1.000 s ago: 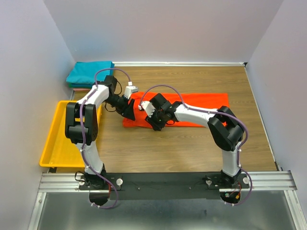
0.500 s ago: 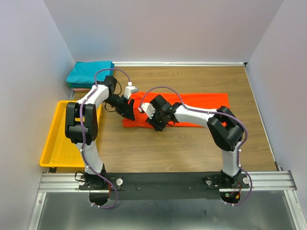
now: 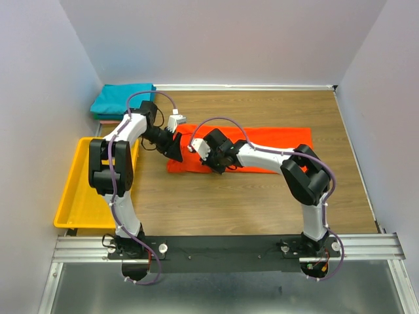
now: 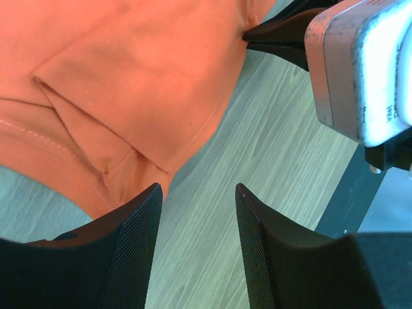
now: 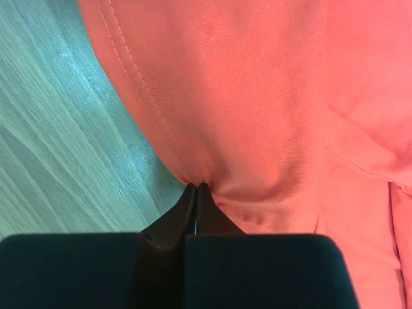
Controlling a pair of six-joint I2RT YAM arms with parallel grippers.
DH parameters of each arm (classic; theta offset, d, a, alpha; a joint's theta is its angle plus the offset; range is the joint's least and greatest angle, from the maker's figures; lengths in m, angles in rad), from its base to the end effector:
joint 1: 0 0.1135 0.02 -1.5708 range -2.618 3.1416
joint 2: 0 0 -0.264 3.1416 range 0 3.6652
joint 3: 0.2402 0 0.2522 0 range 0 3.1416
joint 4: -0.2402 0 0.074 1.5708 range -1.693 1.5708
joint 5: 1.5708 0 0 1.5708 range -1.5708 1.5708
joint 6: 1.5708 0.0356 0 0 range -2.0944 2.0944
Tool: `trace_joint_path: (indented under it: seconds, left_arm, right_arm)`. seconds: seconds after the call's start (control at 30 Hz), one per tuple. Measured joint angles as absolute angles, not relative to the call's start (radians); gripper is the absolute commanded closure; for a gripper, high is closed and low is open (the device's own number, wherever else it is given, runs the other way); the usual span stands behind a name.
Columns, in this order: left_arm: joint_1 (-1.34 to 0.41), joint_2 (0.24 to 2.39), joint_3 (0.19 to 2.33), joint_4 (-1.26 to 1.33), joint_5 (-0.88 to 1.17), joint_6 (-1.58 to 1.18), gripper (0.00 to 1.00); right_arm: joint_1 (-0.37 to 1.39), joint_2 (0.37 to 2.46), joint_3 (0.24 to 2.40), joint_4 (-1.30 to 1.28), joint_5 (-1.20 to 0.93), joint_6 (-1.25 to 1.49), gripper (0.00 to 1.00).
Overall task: Fold and stack the t-shirts
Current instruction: Fold the tshirt
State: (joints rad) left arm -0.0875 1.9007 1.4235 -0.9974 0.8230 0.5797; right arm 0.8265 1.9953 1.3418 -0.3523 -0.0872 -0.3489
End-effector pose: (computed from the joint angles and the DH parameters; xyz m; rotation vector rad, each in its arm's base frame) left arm 0.3564 -0.0575 0.2063 0.9185 2.4808 -1.0884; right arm 0.2811 0.3098 0.1603 -1.4678 2.1438 0.2885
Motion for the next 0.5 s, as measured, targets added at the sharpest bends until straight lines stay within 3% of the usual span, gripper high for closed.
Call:
trace_joint_path:
  seconds: [0.5]
  left_arm:
    - [-0.072, 1.9, 1.427, -1.021, 0.826, 0.657, 0.44]
  right_arm:
    - [0.818, 1.929, 1.421, -0.406, -0.126, -0.341, 0.99]
